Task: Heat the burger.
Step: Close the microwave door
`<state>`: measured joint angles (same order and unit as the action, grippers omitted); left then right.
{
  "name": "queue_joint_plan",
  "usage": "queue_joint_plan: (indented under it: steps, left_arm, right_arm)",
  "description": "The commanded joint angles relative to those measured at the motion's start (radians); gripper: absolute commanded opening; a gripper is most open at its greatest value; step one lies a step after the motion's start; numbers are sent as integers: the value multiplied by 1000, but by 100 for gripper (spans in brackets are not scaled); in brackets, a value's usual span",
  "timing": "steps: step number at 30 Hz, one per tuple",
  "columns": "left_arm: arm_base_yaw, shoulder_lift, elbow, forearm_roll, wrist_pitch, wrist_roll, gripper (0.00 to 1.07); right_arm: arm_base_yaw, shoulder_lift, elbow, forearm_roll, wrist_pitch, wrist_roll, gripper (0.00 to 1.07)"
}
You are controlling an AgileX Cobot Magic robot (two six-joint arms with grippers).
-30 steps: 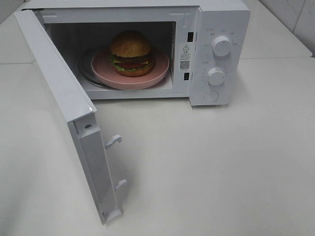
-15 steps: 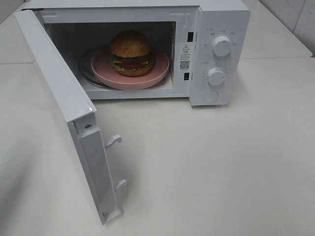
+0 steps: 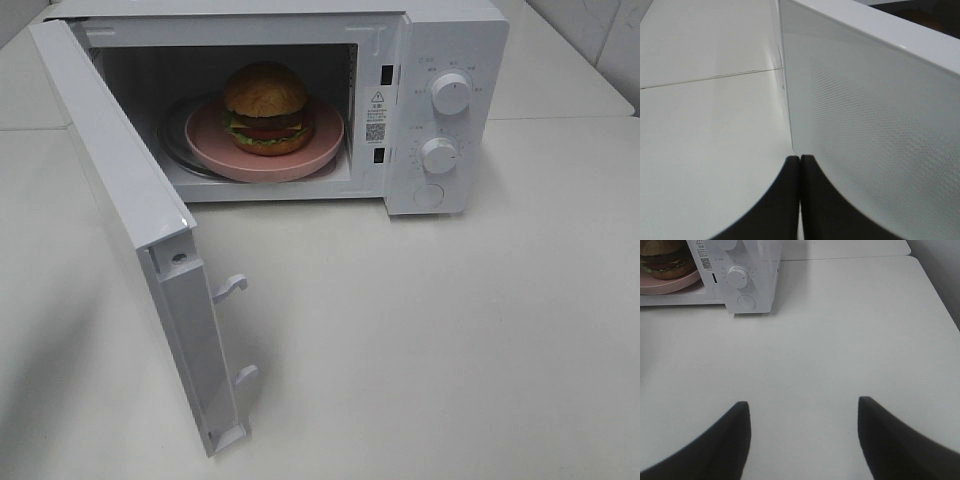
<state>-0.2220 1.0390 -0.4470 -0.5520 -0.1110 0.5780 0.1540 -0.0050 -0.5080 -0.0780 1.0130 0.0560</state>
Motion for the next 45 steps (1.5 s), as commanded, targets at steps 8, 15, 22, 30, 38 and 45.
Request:
queue_joint_plan:
  steps: [8,15,22,30,38,45]
  left_arm:
    - [-88,229,2,3,-290,-47,0]
    - [-88,292,2,199,-367,-213,0]
    - [-88,380,2,469,-514,-488,0]
    - [-88,490,-34,652,-620,-630,0]
    - [-88,557,-123,703,-615,-634,0]
    - [-88,590,-167,722,-611,-659,0]
  right_arm:
    - [-1,-20,4,0,-12,-10,61]
    - [-1,-20,4,0,-12,-10,61]
    - [-1,-20,4,0,-12,-10,61]
    - [-1,-20,4,0,-12,-10,61]
    - [-1,-20,4,0,-12,-10,61]
    - [-1,-20,4,0,-12,-10,61]
